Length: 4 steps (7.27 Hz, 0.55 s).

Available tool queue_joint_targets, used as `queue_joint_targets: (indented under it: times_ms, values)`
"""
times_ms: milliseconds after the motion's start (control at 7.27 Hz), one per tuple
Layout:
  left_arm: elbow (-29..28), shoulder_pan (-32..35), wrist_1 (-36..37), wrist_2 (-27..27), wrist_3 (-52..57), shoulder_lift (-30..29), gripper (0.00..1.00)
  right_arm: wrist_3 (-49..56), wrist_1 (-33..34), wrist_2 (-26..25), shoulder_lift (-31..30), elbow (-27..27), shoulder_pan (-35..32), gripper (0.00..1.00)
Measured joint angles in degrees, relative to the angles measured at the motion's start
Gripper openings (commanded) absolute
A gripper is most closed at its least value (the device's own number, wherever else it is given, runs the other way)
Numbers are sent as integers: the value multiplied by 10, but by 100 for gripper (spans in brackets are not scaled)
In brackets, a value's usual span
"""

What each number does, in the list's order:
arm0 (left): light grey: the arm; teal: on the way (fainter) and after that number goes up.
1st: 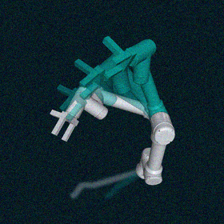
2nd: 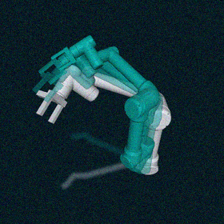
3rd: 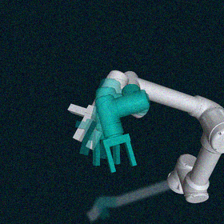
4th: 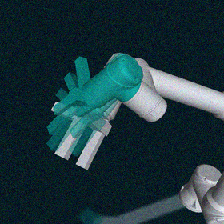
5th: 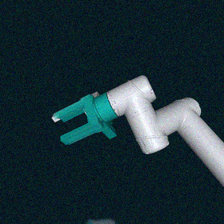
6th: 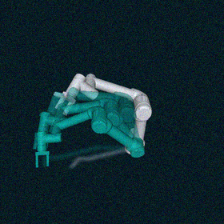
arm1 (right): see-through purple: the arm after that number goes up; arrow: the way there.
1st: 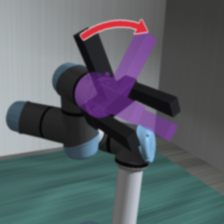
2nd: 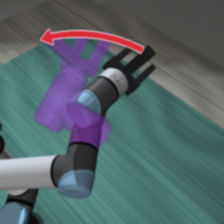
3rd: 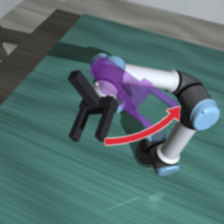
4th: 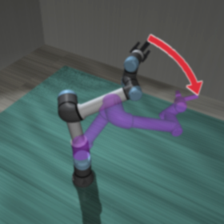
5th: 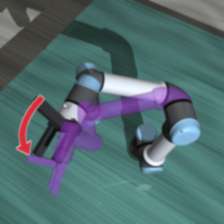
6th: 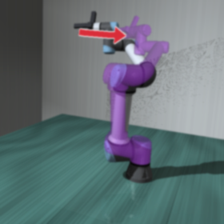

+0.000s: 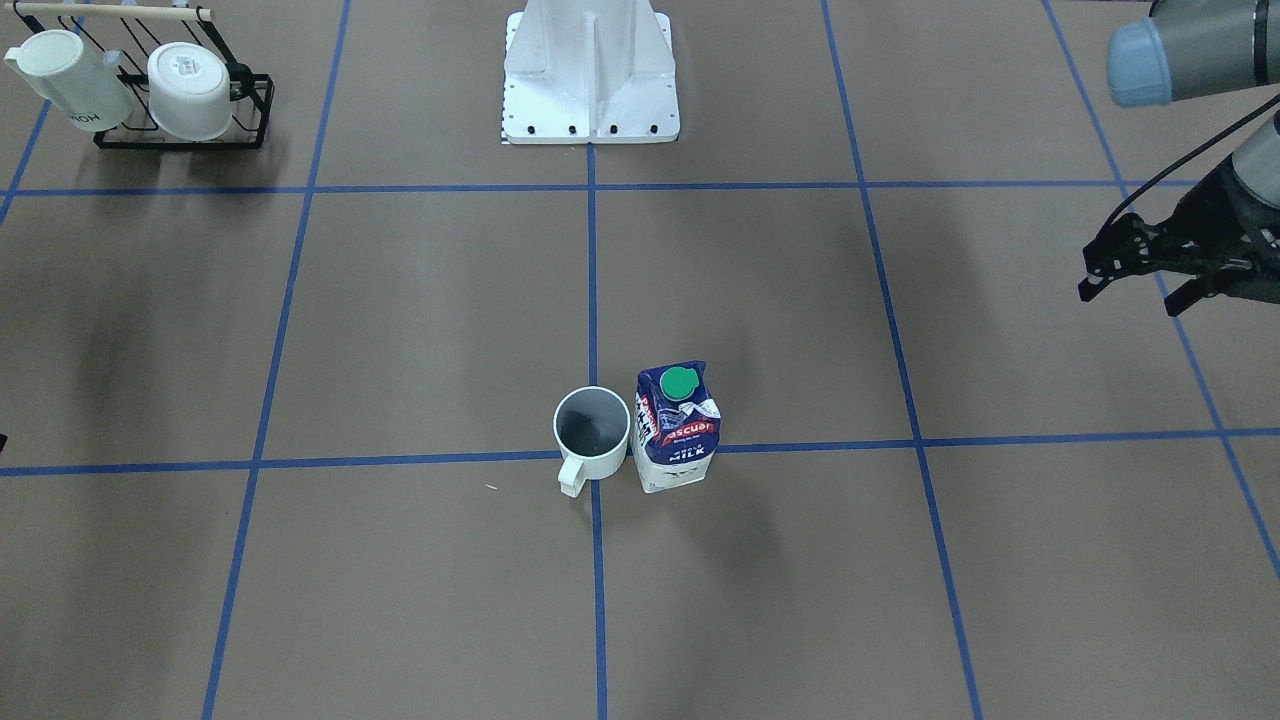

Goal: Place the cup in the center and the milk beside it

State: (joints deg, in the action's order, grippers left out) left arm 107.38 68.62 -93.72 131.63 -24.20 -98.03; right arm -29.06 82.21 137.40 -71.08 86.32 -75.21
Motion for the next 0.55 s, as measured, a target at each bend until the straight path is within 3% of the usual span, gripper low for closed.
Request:
queue_joint_targets:
  times_ms: [550]
  values:
    - [-1, -1, -1, 0, -1, -7, 98, 2, -2, 0, -1, 0, -1, 100]
